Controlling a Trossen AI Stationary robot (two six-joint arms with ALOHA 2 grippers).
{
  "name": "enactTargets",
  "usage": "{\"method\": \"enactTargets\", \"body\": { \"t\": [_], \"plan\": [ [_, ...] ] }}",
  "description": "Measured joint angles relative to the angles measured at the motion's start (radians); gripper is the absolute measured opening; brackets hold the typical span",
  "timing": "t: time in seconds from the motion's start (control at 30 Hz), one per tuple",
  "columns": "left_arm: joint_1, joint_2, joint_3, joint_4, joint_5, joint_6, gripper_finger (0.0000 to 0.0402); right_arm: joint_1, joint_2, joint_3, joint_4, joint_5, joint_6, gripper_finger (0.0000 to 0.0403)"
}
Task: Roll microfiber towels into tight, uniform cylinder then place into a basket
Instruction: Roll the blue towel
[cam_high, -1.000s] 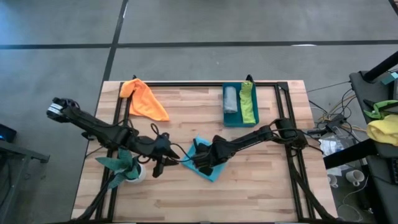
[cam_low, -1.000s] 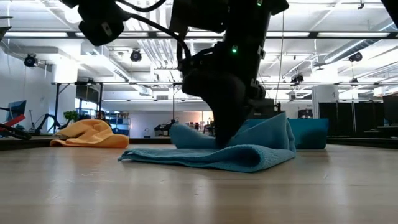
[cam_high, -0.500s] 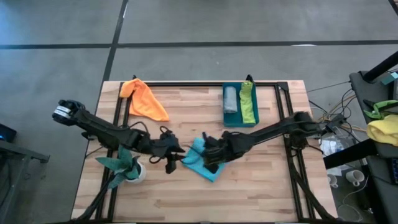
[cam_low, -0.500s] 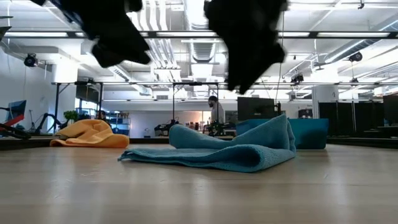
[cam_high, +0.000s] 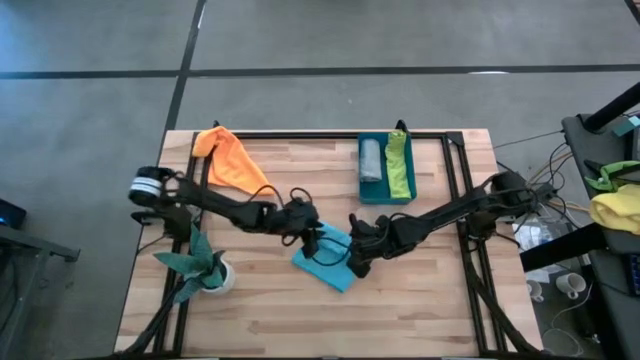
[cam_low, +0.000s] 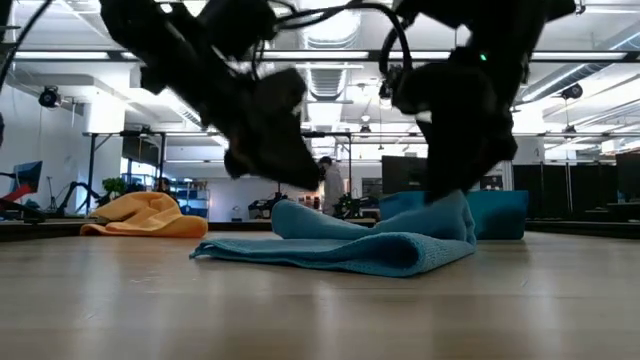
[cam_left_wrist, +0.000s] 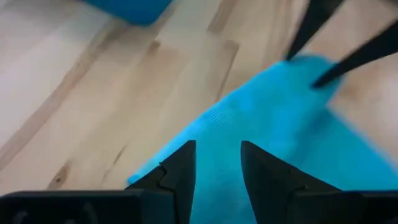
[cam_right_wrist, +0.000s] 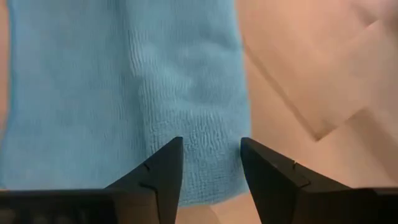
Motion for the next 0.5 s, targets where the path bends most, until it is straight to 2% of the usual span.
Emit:
{"method": "enactTargets", "body": {
  "t": [0.23, 0.5],
  "plan": [
    [0.019, 0.121, -0.005, 0.012, 0.013, 0.077, 0.0111, 0.046, 0.065, -0.007, 0.039, -0.012, -0.029, 0.0151],
    [0.021, 0.091, -0.006, -0.014, 0.045, 0.118, 0.0111, 0.051, 0.053, 0.057, 0.013, -0.015, -0.03, 0.0164]
  ]
}}
